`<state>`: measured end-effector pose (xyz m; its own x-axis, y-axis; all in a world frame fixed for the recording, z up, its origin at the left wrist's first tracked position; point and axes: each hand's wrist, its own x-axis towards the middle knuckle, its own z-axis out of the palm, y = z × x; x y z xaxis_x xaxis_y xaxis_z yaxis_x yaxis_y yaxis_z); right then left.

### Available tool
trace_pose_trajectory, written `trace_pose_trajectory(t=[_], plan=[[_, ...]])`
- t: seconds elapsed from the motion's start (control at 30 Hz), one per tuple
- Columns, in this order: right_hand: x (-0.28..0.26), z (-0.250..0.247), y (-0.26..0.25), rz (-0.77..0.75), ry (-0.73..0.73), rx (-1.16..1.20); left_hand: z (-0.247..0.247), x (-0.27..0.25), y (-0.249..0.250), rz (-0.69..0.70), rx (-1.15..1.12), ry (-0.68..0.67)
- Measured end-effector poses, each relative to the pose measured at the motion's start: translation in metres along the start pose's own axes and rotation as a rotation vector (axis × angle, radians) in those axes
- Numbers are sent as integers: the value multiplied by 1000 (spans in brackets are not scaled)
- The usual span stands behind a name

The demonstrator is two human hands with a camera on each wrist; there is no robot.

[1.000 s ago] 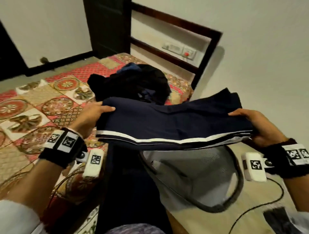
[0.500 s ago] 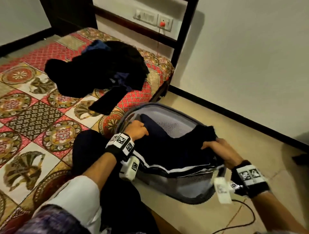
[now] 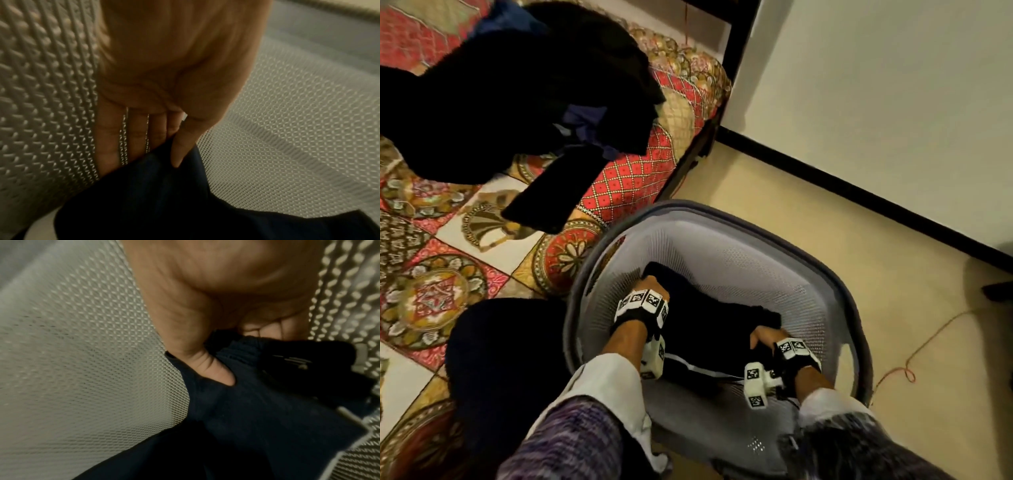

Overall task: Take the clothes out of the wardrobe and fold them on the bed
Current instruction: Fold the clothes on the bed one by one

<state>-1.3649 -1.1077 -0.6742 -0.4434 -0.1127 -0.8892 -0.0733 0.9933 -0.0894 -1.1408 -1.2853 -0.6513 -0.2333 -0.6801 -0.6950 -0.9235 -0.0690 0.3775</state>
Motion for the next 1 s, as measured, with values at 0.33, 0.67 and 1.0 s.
trace_pose_trajectory(t=[0.33, 0.67, 1.0], plan=[[65, 36, 5, -17, -6, -138, 41, 48, -29, -1, 166, 51], [53, 49, -5, -140, 220, -68, 36, 47, -17, 81, 116, 91], [-46, 43, -99, -594, -122, 103, -32, 8, 23, 201, -367, -71]])
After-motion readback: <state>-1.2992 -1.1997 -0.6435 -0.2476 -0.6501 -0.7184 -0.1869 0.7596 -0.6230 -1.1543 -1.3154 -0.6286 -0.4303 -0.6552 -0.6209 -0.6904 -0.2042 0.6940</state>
